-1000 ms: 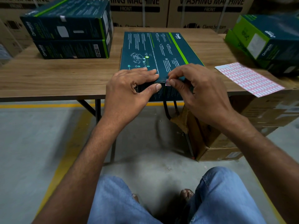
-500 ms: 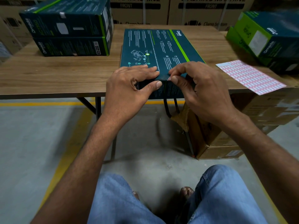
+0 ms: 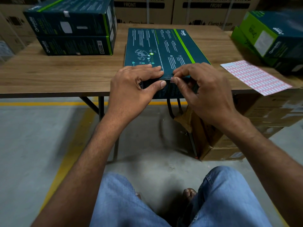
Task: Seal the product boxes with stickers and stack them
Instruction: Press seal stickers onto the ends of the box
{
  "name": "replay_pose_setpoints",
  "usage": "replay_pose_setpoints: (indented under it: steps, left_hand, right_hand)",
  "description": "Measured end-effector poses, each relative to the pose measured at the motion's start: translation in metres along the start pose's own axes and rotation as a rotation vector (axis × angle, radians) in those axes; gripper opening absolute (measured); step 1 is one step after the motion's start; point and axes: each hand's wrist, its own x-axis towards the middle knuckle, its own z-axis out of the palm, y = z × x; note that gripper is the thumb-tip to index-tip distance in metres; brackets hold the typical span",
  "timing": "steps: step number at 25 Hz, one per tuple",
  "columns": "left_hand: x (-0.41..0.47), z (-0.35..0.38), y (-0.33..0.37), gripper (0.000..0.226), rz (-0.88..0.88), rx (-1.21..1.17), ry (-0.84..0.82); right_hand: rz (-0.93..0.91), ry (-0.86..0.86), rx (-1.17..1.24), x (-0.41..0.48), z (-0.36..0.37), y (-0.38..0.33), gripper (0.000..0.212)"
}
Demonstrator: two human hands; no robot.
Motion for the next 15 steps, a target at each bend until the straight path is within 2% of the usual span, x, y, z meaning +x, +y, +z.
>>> replay_pose_setpoints:
  steps: [11,15]
  left_hand:
    - [-0.0001,0.0003,-0.0002,0.029,-0.009,0.009,-0.002]
    - [-0.0001,-0.001,0.0012,0.03,-0.007,0.01,-0.008]
  right_hand:
    - [-0.149,0.156,-0.04,-0.0049,0.007,0.0061,0.018]
    - [-0.123,0.17,-0.017,-0.0061,0.0083,0.0056,0.018]
